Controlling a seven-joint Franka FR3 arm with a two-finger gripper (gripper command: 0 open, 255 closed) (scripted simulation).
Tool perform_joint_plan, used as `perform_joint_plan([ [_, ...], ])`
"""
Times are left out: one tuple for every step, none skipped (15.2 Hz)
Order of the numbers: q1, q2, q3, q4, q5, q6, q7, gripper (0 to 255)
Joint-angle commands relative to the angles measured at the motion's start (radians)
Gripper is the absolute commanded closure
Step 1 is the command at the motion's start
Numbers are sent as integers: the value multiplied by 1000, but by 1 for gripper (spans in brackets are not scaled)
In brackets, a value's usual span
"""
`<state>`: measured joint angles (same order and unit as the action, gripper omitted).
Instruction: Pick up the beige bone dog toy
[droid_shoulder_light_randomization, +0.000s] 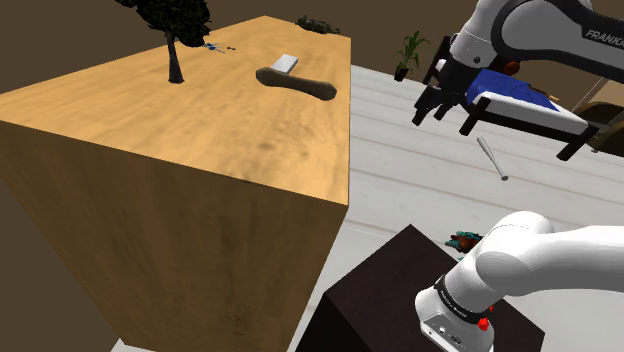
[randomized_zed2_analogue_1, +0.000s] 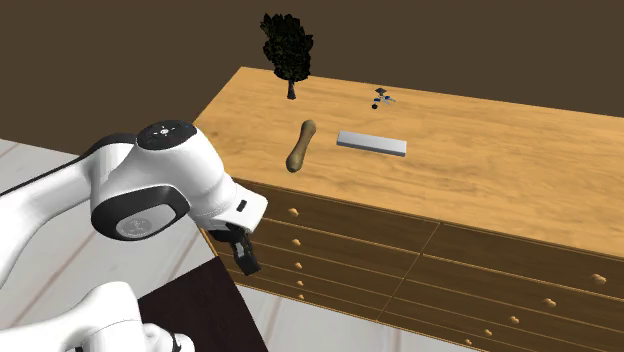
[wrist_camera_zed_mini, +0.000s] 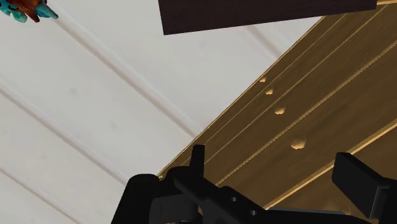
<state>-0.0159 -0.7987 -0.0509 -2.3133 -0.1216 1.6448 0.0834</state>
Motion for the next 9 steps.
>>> perform_joint_plan([
  [0, 0, 0, 0, 0, 0, 0, 0],
  [12, 39, -1, 27, 2, 11, -19, 0],
  [24, 77, -2, 56, 5, 21, -37, 0],
  [36, 115, -3, 84, 7, 29, -56, 0],
  [48, 152, -3, 114, 10, 36, -75, 0],
  [59, 190, -3, 145, 14, 42, -94, 0],
  [71, 226, -3, 176, 17, 47, -113, 0],
  [81, 263, -2, 208, 21, 51, -132, 0],
  [92, 299, -1, 241, 25, 54, -151, 0],
])
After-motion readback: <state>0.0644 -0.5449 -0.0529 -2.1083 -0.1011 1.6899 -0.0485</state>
